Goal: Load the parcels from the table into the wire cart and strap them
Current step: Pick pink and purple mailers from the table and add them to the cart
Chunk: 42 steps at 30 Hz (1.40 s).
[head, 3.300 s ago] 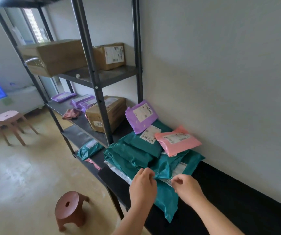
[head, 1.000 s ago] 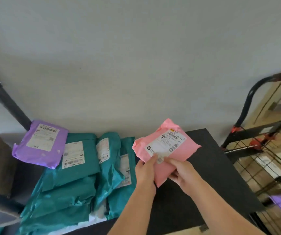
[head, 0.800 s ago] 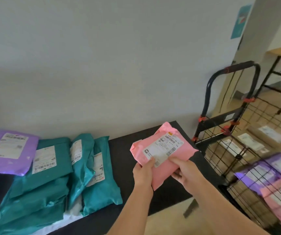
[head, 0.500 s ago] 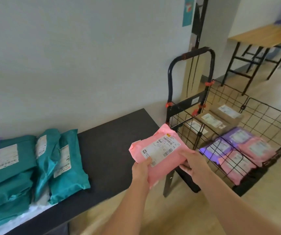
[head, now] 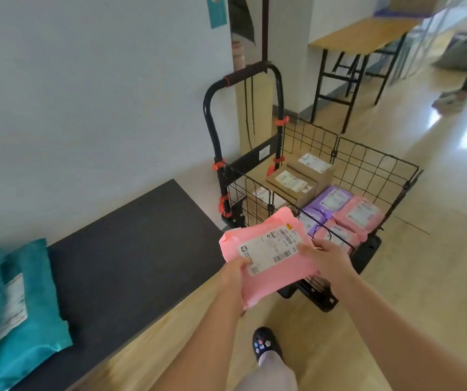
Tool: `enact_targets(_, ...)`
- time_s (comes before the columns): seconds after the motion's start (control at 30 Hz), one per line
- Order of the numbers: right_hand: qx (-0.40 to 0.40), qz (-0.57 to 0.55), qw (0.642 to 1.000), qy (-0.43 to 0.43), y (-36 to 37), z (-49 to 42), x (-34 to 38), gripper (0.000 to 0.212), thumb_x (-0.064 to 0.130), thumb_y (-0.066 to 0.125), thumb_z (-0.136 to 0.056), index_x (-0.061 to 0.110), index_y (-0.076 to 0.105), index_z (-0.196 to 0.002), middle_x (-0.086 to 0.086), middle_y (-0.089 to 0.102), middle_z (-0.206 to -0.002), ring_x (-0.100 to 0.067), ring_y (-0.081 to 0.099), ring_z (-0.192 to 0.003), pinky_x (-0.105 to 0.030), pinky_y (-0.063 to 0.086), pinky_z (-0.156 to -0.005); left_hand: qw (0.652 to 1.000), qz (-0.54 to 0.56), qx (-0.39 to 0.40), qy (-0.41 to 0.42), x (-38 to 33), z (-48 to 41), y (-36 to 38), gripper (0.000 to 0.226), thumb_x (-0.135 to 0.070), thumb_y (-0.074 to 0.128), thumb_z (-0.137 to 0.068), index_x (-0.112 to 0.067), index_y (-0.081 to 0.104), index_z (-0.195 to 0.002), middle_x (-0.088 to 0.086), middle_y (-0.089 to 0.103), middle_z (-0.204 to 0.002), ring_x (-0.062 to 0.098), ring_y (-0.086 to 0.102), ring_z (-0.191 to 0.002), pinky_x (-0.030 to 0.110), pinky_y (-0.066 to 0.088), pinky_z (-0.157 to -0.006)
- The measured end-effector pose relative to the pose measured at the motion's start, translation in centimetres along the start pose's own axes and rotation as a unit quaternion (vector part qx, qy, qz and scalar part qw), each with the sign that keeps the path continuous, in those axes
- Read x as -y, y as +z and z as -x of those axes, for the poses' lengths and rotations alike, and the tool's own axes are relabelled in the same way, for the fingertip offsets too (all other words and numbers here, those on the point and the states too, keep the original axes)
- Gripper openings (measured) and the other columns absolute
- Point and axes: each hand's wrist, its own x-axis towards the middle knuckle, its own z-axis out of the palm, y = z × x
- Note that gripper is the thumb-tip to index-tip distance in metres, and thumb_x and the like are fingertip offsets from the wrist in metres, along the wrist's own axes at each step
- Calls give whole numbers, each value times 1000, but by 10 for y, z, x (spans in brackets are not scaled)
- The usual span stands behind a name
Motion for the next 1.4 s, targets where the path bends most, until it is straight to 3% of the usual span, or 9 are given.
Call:
enact_targets(0.17,-20,-9,1000,9,-42,-44,5,26,27,73,-88,18,64,-110,-6,70,-98,-21,69,-88,-28,57,-64,998,-52,16,11,-7,-33,59,14,-20,59,-87,-21,60,-101,8,67,-100,27,62,-91,38,54,-74)
enact_targets(0.37,-47,-19,998,39,-79,-122,18,13,17,72,-87,18,66,-98,-10,68,-103,-29,66,-100,-48,57,-90,997,-68,44,20,-26,-84,134,28,-19,60,-89,-20,58,-116,9,67,-111,29,63,-102,50,52,-96)
enact_targets(0.47,-45,-31,996,66,-84,-162,30,31,20,72,-88,14,64,-117,-9,67,-106,-28,66,-101,-47,57,-91,996,-73,36,37,-46,-112,164,34,-18,62,-89,-22,53,-121,8,65,-114,29,63,-105,51,52,-95)
enact_targets(0.67,-52,-17,995,85,-102,-223,48,26,20,68,-91,17,60,-116,-4,67,-96,-18,67,-84,-26,54,-60,992,-95,-15,77,-65,-159,215,44,-9,60,-89,-16,42,-128,7,60,-116,20,60,-99,28,49,-67)
enact_targets(0.77,-62,5,994,89,-118,-241,44,26,19,65,-93,14,61,-119,-5,66,-95,-19,66,-82,-29,54,-61,988,-130,-32,72,-63,-168,239,29,-7,58,-89,-17,54,-116,7,64,-114,12,60,-86,23,46,-59)
enact_targets(0.9,-80,18,990,115,-141,-266,39,28,19,61,-96,10,61,-122,-9,67,-101,-29,68,-92,-48,60,-79,962,-267,-21,54,-76,-184,271,43,-13,58,-88,-12,44,-129,3,53,-108,19,57,-96,29,47,-67)
enact_targets(1.03,-88,55,988,116,-150,-306,41,28,18,59,-96,10,63,-123,-3,64,-94,-21,65,-84,-37,57,-68,935,-350,-42,50,-83,-205,300,55,-18,59,-83,-16,42,-135,11,47,-129,27,52,-116,39,52,-90)
enact_targets(1.3,88,249,962,68,-134,-397,43,19,10,57,-92,12,70,-106,2,68,-78,-4,48,-49,-12,31,-36,965,-215,-136,-67,-68,-248,304,41,-1,55,-87,-8,48,-127,6,59,-106,24,59,-97,39,56,-86)
enact_targets(1.4,162,305,935,77,-117,-428,30,13,2,53,-91,8,65,-92,1,61,-67,0,42,-29,-10,27,-29,962,-165,-196,-93,-47,-267,307,46,5,49,-88,-7,47,-132,6,63,-103,20,61,-89,27,55,-62)
